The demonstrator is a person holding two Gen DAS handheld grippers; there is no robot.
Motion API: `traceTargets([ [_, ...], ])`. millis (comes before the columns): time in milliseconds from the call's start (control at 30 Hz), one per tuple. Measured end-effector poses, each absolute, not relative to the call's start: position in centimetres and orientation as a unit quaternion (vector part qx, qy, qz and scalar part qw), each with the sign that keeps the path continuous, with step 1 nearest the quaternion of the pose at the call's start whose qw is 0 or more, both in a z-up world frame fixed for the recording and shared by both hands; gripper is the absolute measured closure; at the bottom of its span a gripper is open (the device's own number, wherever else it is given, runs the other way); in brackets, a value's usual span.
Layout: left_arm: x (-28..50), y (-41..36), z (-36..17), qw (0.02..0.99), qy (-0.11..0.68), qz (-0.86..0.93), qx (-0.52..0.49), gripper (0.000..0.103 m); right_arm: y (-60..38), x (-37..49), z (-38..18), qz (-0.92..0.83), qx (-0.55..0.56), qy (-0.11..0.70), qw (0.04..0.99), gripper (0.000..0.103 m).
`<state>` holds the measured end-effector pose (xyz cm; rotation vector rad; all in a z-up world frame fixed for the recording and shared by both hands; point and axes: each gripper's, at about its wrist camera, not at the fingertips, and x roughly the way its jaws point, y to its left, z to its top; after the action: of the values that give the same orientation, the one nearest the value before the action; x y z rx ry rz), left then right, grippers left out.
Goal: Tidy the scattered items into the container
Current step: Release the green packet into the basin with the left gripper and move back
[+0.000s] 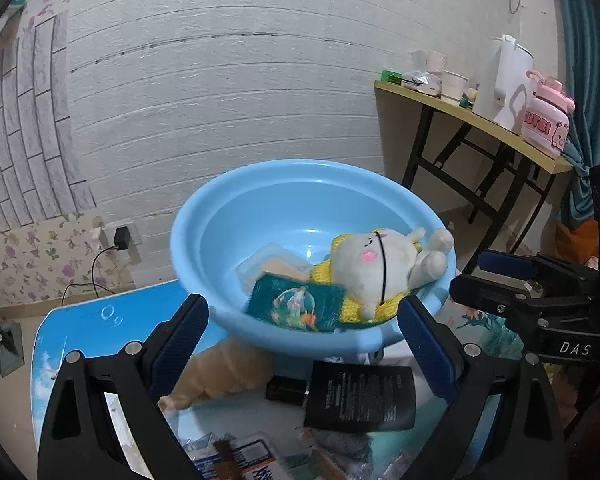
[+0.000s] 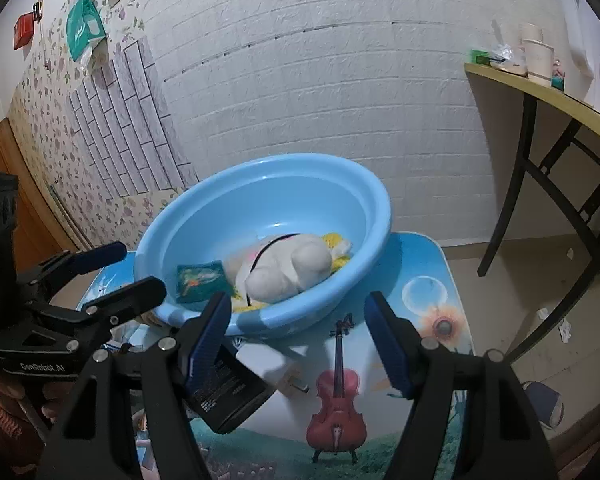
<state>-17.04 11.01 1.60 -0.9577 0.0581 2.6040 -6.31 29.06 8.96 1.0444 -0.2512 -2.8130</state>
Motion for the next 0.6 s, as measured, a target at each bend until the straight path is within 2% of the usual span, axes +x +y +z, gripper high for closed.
traceTargets([
  [600,-11.8,3.7,-1.8,0.114,-0.014,0.920,-0.375,0.007,27.7,-3.5,6.2,-0.915,0.390,-0.073,0.065,0.033],
])
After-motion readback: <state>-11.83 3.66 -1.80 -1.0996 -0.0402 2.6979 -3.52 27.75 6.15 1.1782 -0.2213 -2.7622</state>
